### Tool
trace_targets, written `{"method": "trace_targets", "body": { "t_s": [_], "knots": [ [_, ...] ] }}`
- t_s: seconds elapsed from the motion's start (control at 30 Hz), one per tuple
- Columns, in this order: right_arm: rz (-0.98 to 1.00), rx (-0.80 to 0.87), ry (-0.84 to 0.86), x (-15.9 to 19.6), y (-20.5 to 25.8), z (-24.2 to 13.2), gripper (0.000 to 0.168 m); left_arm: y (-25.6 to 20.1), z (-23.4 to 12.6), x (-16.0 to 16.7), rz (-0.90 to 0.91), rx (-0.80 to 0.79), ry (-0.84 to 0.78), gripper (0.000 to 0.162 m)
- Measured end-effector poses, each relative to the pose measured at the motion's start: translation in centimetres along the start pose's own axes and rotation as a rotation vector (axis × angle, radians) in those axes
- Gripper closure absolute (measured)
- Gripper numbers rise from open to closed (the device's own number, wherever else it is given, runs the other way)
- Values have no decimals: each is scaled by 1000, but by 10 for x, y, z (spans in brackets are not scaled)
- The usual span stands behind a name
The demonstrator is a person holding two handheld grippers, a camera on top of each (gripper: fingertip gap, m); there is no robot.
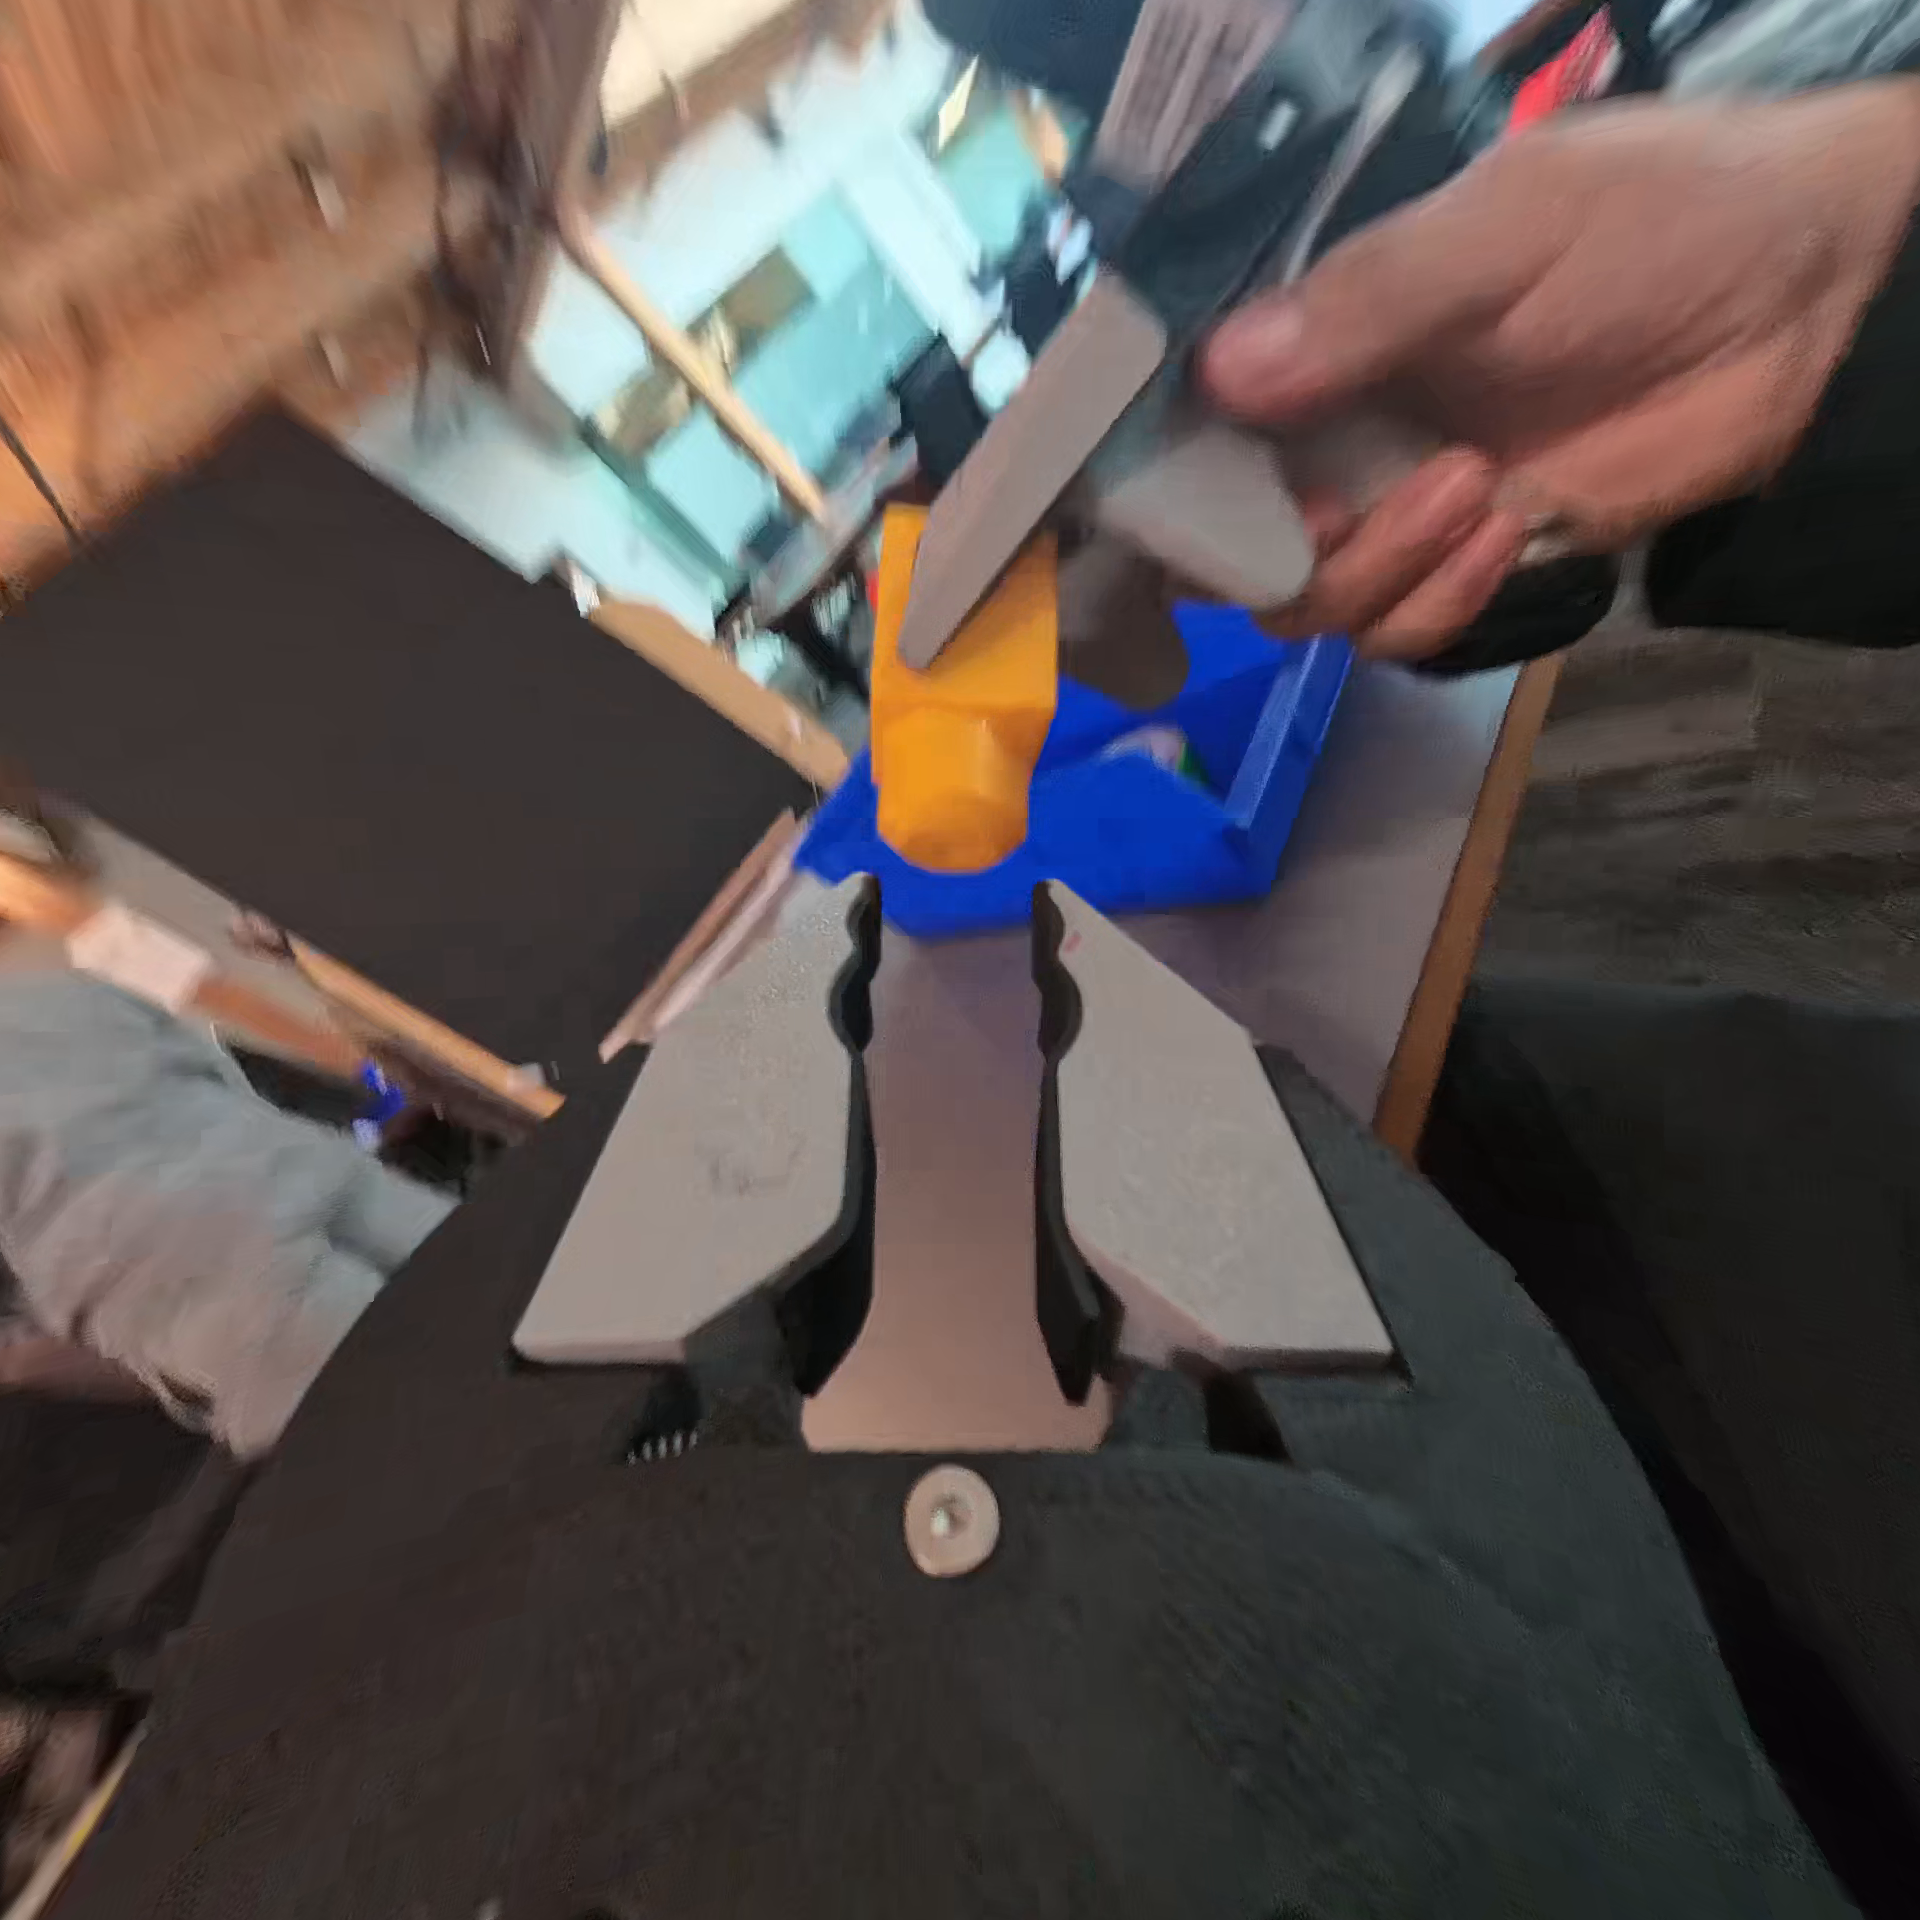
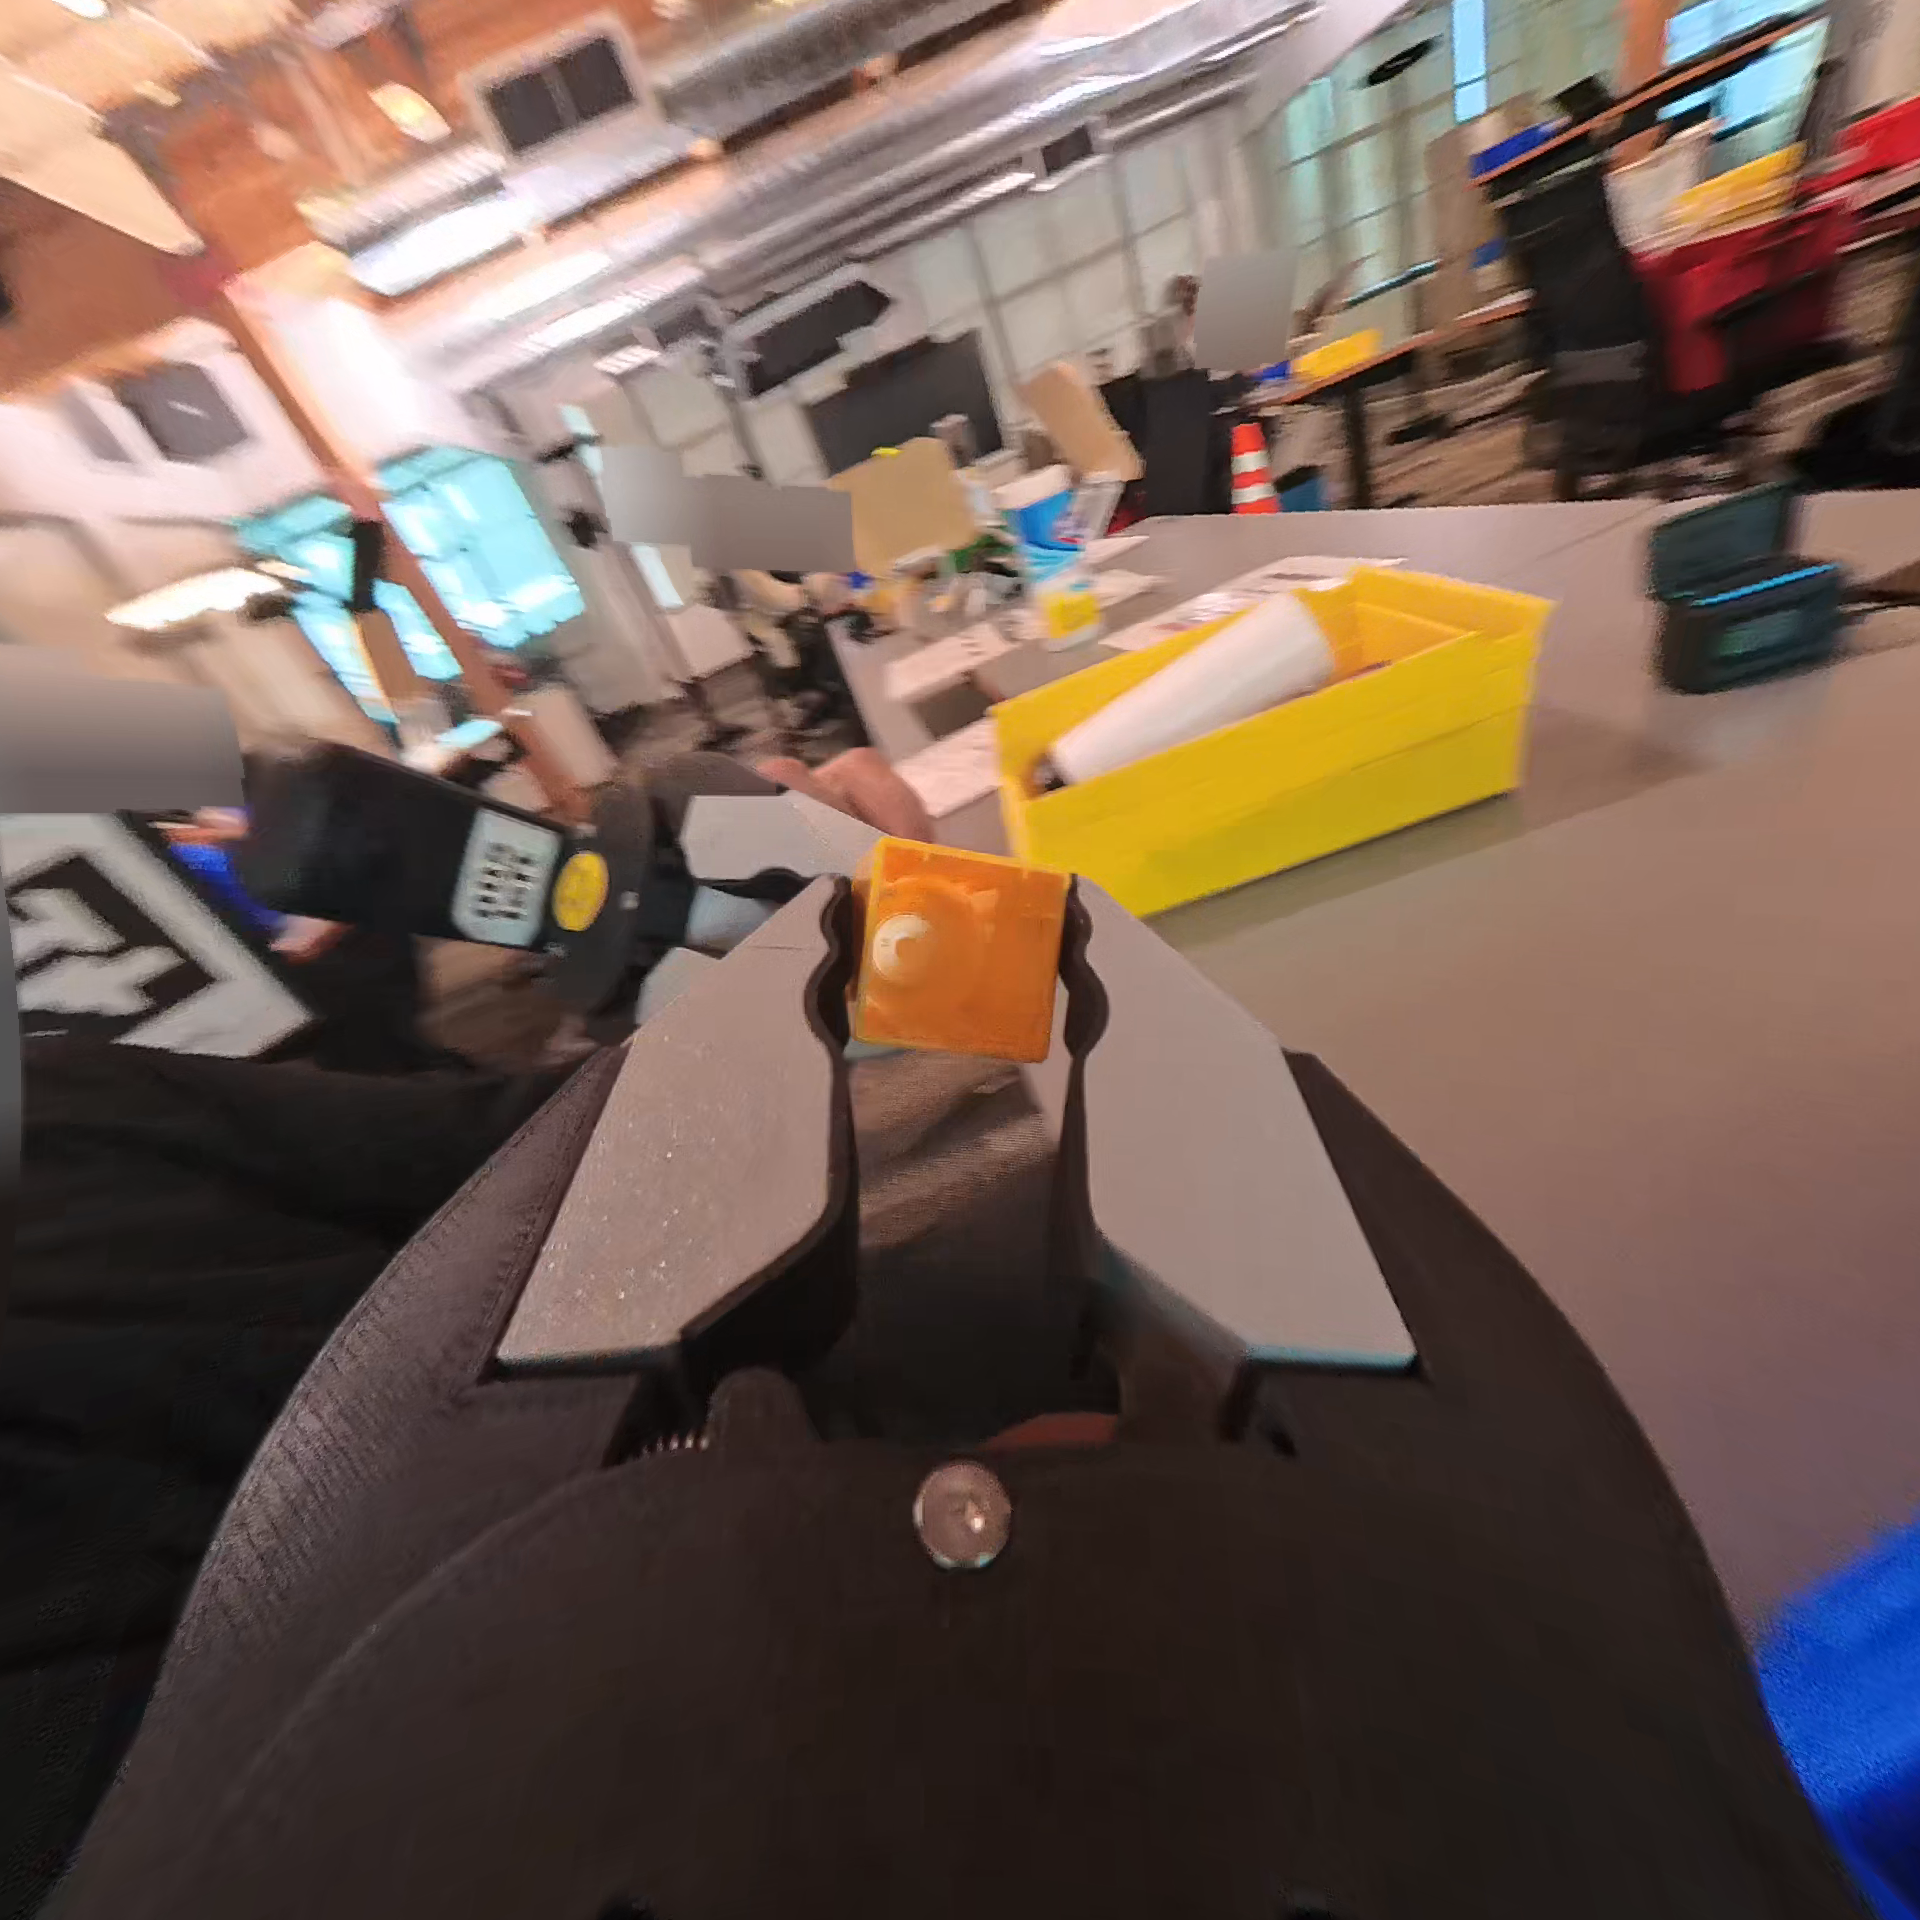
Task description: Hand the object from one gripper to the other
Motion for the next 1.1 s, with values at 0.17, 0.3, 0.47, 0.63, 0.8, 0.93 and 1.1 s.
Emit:
{"method": "trace_targets", "body": {
  "t_s": [0.17,0.3,0.47,0.63,0.8,0.93,1.1],
  "knots": [
    [-296,251,24,-5,-8,-4,131,2,9,32,-91,-38,239,122],
    [-556,393,76,-8,-4,-4,131,4,10,38,-78,-72,274,123],
    [-881,565,156,-9,8,0,131,4,10,39,-4,-107,306,124],
    [-1058,630,163,-10,18,3,131,3,11,40,-20,-102,303,122],
    [-1039,603,163,-9,18,4,131,6,9,36,-15,-129,279,120],
    [-982,587,165,-9,14,2,131,9,8,33,2,-156,264,114],
    [-826,459,144,-5,18,7,130,9,8,27,19,-172,227,112]
  ]
}}
Point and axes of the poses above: each gripper's, where its closed fingertips meet, z out along the fingers, x out of its underside, y = z × x across the jaws, the point moved 8 cm from there along -z, back along the fingers, and after that the axes turned 13 degrees about -y, right-handed, at the moved point
